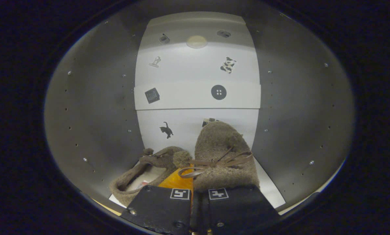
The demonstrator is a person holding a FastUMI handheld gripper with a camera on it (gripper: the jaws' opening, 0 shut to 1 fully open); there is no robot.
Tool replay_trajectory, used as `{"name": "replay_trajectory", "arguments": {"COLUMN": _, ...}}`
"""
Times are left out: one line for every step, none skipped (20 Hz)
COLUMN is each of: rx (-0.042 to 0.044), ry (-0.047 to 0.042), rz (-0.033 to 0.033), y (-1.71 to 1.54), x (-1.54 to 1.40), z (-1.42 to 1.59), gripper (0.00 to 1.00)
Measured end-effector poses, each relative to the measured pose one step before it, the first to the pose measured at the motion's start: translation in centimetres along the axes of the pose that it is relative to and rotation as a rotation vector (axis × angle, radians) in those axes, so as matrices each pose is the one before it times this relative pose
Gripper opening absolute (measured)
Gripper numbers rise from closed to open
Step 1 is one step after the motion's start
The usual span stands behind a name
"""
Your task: Open the shoe cabinet door, grab the shoes and put them into the shoe cabinet, then close the shoe cabinet door.
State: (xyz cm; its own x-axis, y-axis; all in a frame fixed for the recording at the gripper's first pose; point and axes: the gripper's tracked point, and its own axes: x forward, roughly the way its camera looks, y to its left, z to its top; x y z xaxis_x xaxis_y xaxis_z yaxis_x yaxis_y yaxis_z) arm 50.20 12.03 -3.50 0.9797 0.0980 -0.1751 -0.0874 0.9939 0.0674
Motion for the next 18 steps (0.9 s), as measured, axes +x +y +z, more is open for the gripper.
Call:
{"name": "replay_trajectory", "arguments": {"rx": 0.00447, "ry": 0.01082, "rz": -0.00187, "y": -0.003, "x": 0.441, "z": -0.119, "gripper": 0.08}}
{"name": "replay_trajectory", "arguments": {"rx": 0.00136, "ry": 0.01294, "rz": -0.00395, "y": -0.003, "x": 0.360, "z": -0.203, "gripper": 0.08}}
{"name": "replay_trajectory", "arguments": {"rx": 0.00287, "ry": 0.01669, "rz": -0.00532, "y": -0.121, "x": 0.405, "z": -0.277, "gripper": 0.08}}
{"name": "replay_trajectory", "arguments": {"rx": 0.00373, "ry": 0.01893, "rz": -0.00868, "y": -0.122, "x": 0.399, "z": -0.272, "gripper": 0.08}}
{"name": "replay_trajectory", "arguments": {"rx": -0.00082, "ry": 0.01720, "rz": -0.00988, "y": -0.211, "x": 0.321, "z": -0.171, "gripper": 0.08}}
{"name": "replay_trajectory", "arguments": {"rx": 0.00426, "ry": 0.01963, "rz": -0.01122, "y": -0.180, "x": 0.394, "z": -0.144, "gripper": 0.08}}
{"name": "replay_trajectory", "arguments": {"rx": 0.00307, "ry": 0.02350, "rz": -0.00673, "y": -0.106, "x": 0.235, "z": -0.210, "gripper": 0.08}}
{"name": "replay_trajectory", "arguments": {"rx": 0.00756, "ry": 0.02355, "rz": -0.00708, "y": -0.076, "x": 0.400, "z": -0.250, "gripper": 0.08}}
{"name": "replay_trajectory", "arguments": {"rx": 0.00348, "ry": 0.02673, "rz": -0.00580, "y": -0.046, "x": 0.329, "z": -0.175, "gripper": 0.08}}
{"name": "replay_trajectory", "arguments": {"rx": 0.00623, "ry": 0.02904, "rz": -0.00716, "y": -0.100, "x": 0.356, "z": -0.274, "gripper": 0.08}}
{"name": "replay_trajectory", "arguments": {"rx": 0.00363, "ry": 0.02936, "rz": -0.00325, "y": -0.123, "x": 0.173, "z": -0.240, "gripper": 0.08}}
{"name": "replay_trajectory", "arguments": {"rx": 0.01171, "ry": 0.02906, "rz": -0.00298, "y": -0.067, "x": 0.426, "z": -0.213, "gripper": 0.08}}
{"name": "replay_trajectory", "arguments": {"rx": 0.01006, "ry": 0.02679, "rz": -0.00253, "y": -0.105, "x": 0.292, "z": -0.215, "gripper": 0.08}}
{"name": "replay_trajectory", "arguments": {"rx": 0.00886, "ry": 0.02951, "rz": -0.00430, "y": -0.241, "x": 0.234, "z": -0.176, "gripper": 0.08}}
{"name": "replay_trajectory", "arguments": {"rx": 0.00671, "ry": 0.01442, "rz": -0.00376, "y": -0.141, "x": 0.154, "z": -0.075, "gripper": 0.09}}
{"name": "replay_trajectory", "arguments": {"rx": 0.00221, "ry": 0.01276, "rz": -0.00173, "y": -0.144, "x": 0.190, "z": -0.009, "gripper": 0.09}}
{"name": "replay_trajectory", "arguments": {"rx": -0.00112, "ry": 0.00727, "rz": -0.00135, "y": -0.122, "x": 0.081, "z": -0.099, "gripper": 0.09}}
{"name": "replay_trajectory", "arguments": {"rx": -0.00598, "ry": 0.01185, "rz": -0.00566, "y": -0.124, "x": 0.143, "z": -0.143, "gripper": 0.09}}
